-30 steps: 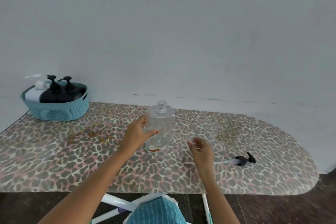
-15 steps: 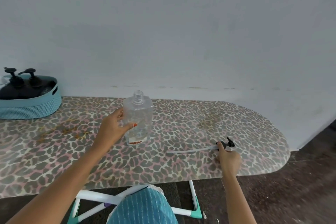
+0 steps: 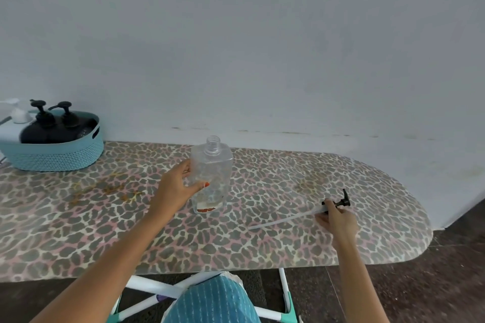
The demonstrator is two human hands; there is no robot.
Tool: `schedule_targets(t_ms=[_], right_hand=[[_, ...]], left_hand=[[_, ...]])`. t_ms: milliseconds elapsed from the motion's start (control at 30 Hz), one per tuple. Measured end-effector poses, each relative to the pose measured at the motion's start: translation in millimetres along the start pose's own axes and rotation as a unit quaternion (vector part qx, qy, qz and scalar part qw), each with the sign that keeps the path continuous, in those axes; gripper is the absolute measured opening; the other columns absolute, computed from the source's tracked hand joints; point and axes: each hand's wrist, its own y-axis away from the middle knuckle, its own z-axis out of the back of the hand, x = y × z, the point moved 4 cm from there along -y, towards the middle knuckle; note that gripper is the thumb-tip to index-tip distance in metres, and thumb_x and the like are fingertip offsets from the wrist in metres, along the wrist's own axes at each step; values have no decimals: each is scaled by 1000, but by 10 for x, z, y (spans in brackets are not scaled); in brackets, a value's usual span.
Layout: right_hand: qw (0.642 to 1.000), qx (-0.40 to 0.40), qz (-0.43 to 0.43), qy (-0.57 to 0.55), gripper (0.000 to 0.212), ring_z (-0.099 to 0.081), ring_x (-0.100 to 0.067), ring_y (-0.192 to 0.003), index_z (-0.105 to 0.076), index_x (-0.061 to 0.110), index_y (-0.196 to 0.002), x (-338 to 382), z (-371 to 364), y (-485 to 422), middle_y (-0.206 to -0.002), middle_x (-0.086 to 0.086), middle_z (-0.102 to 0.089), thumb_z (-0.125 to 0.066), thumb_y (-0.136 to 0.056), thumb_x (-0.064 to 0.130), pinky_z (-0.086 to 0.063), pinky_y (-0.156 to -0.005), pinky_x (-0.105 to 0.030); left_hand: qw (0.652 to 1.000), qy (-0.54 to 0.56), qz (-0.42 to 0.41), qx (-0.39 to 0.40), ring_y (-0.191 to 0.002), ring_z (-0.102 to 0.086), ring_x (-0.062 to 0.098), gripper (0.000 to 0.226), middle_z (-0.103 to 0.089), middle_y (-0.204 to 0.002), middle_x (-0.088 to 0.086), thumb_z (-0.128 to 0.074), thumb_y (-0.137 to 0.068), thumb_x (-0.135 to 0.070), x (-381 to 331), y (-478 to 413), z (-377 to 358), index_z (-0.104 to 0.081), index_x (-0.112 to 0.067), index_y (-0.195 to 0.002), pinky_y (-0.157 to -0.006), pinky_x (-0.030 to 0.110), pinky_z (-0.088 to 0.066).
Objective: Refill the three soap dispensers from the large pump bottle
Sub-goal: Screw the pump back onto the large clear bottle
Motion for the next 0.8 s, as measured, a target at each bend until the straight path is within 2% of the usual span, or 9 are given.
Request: schedule_targets(t_ms=[67,167,267,367,533,800], right_hand=[[998,18,45,-32,26,-66,-22,-67,-66,-2,-91,267,-89,154,-76,-13,-68,-62,-87,23,-57,-56,-21],[986,28,161,-45,31,-69,-24,-76,-63,2,-110,822,-236,477,-94,-14,-70,-64,-85,21,-59,-60,-22],[958,21,278,-74,42,-69,-20,-80,-58,7,-121,1426,-337,891,-99,-9,-69,-67,-83,23,-59,-72,-31],[926,48,353,-129,39,-69,-15,-79,-61,6,-117,1928,-416,1224,-95,-9,-70,-68,-83,23,-58,-74,-32],[877,91,442,-166,31,-70,-15,-78,-65,6,-110,2530,-623,1629,-91,-10,-71,-68,-83,20,-58,-69,-29],[846,124,505,-116,18,-70,-14,-76,-67,21,-99,2721,-1067,1830,-86,2,-71,-69,-81,23,-58,-75,-43]], left_hand=[[1000,11,4,6,-107,-53,15,62,-59,-123,13,-76,-71,-17,-1,-7,3,-49,-8,-126,-90,24,-38],[1000,26,-1,14,-101,-49,9,62,-59,-123,13,-76,-71,-14,-21,-11,9,-49,-7,-127,-88,23,-38],[999,37,2,15,-104,-50,9,61,-59,-123,12,-75,-71,-11,-20,-5,13,-49,-8,-127,-89,21,-37],[999,36,-1,21,-113,-55,19,61,-60,-123,12,-76,-70,-15,11,-15,6,-50,-7,-125,-90,20,-37],[999,26,-7,18,-112,-55,17,60,-60,-123,9,-75,-72,-20,46,-22,5,-51,-9,-125,-89,19,-38],[999,35,-8,25,-112,-57,19,60,-62,-121,7,-76,-72,-23,88,-59,-11,-51,-11,-126,-88,18,-41]])
